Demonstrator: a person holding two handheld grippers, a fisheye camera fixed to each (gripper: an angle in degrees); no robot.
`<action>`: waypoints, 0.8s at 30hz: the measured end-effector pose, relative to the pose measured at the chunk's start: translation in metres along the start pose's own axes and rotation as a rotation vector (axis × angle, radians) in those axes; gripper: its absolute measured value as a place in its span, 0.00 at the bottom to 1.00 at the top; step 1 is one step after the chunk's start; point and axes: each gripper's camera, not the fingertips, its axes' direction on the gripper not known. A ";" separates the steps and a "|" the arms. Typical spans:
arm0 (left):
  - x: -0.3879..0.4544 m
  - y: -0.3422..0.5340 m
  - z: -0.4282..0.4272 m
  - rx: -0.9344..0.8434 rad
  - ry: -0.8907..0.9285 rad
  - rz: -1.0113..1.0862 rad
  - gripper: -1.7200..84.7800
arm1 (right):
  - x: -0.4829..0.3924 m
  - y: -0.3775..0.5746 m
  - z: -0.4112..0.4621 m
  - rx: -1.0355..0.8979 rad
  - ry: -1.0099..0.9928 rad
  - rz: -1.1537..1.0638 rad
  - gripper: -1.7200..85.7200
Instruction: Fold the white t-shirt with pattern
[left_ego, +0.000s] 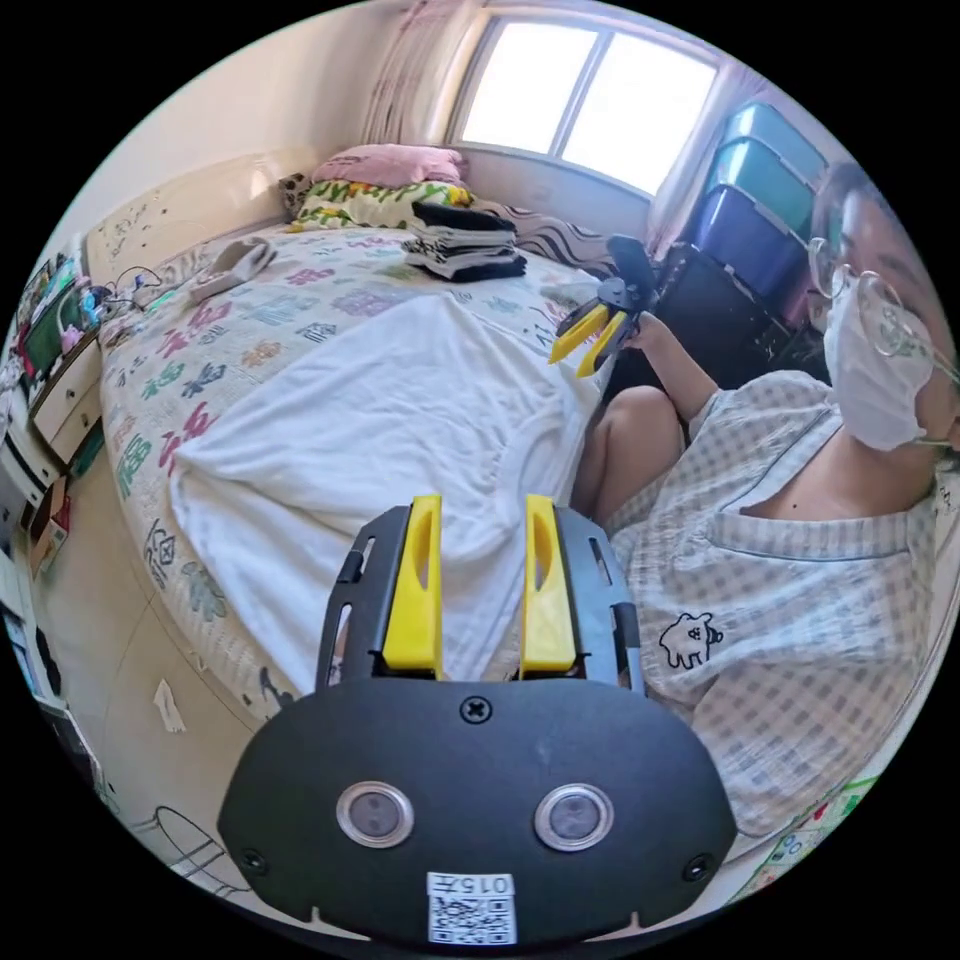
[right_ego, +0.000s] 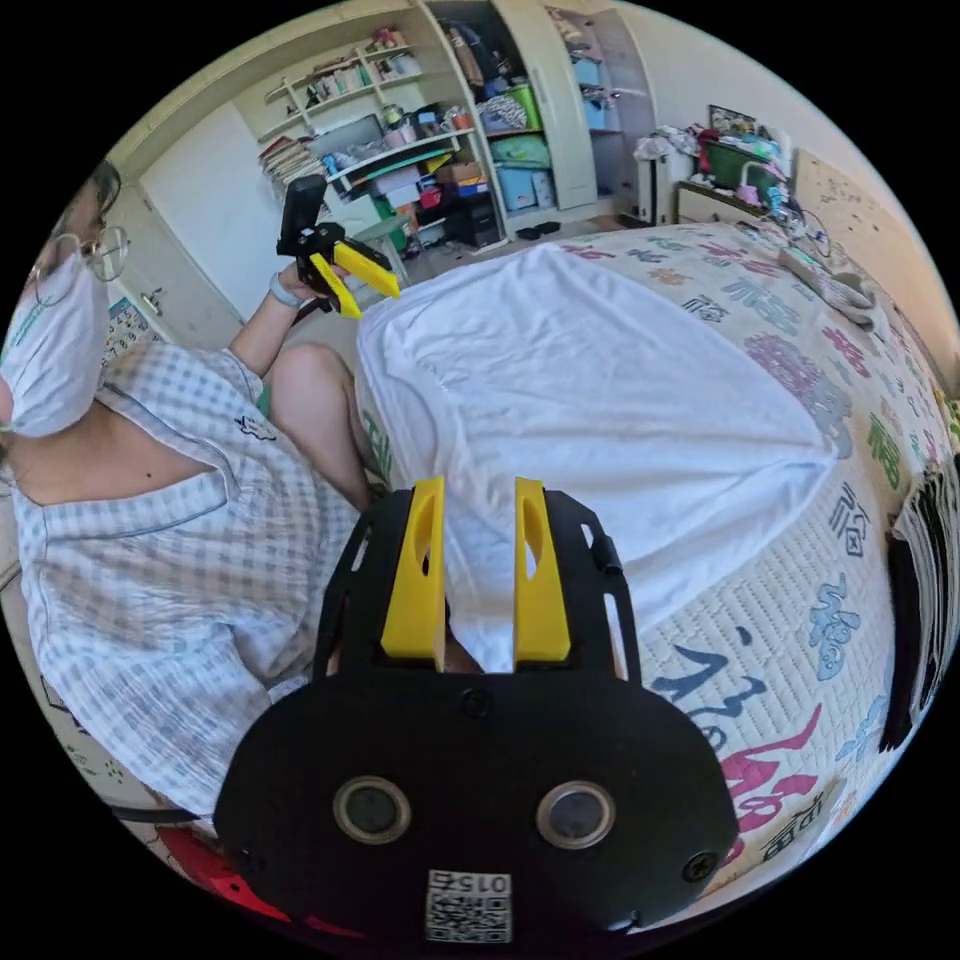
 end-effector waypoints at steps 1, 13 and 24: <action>0.010 0.000 0.012 -0.029 -0.032 0.001 0.16 | -0.005 -0.001 0.013 -0.050 0.038 0.002 0.14; 0.067 0.021 0.070 -0.034 -0.258 -0.027 0.03 | -0.026 0.023 0.046 0.025 0.159 0.070 0.03; 0.109 0.037 0.095 -0.041 -0.151 0.022 0.02 | -0.048 0.030 0.069 -0.036 0.101 0.020 0.02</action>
